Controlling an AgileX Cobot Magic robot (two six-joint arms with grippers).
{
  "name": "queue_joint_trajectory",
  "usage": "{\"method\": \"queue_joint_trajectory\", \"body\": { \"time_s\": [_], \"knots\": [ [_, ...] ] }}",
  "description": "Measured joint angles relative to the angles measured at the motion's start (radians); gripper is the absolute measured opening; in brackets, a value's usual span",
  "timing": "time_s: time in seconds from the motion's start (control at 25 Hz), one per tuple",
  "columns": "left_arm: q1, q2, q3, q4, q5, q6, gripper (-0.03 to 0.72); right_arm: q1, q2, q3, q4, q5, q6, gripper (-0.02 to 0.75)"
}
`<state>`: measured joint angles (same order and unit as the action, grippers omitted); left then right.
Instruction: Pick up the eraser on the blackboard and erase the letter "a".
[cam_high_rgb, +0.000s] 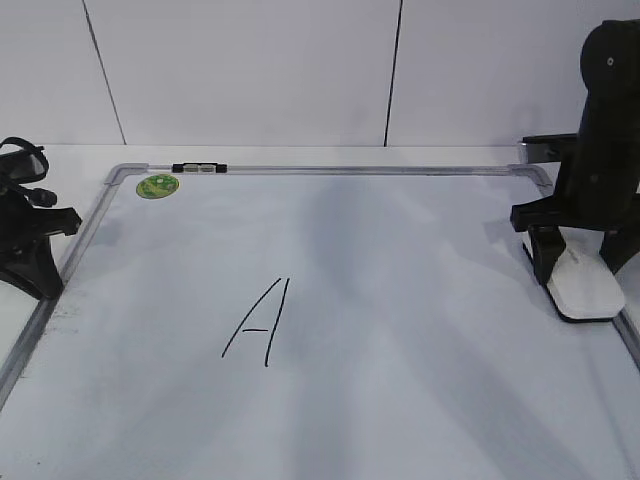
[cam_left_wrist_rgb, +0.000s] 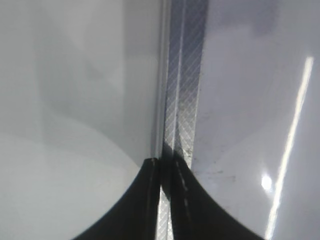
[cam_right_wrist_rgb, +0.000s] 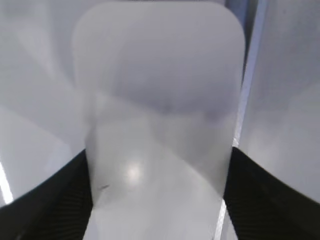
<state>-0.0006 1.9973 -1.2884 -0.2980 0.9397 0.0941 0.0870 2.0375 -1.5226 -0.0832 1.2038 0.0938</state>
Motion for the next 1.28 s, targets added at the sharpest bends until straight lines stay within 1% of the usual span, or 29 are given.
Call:
{"method": "queue_joint_trajectory", "body": {
  "time_s": [0.16,0.44,0.72,0.8,1.04,1.16,1.28],
  "knots": [
    [0.0,0.0,0.0,0.0,0.0,0.0,0.027,0.0,0.0,0.0,-0.004,0.002,-0.005,0.624],
    [0.0,0.0,0.0,0.0,-0.002,0.0,0.027,0.0,0.0,-0.009,-0.004,0.004,-0.001,0.625],
    [0.0,0.0,0.0,0.0,-0.002,0.0,0.027,0.0,0.0,-0.115,-0.004,0.01,0.011,0.625],
    [0.0,0.0,0.0,0.0,-0.002,0.0,0.027,0.0,0.0,-0.144,-0.002,0.01,0.013,0.619],
    [0.0,0.0,0.0,0.0,-0.002,0.0,0.027,0.0,0.0,-0.219,-0.004,0.014,0.014,0.568],
    [0.0,0.0,0.0,0.0,-0.002,0.0,0.027,0.0,0.0,-0.223,-0.004,0.016,0.014,0.562],
    [0.0,0.0,0.0,0.0,-0.004,0.0,0.027,0.0,0.0,-0.223,0.032,0.017,0.016,0.561]
  ]
}}
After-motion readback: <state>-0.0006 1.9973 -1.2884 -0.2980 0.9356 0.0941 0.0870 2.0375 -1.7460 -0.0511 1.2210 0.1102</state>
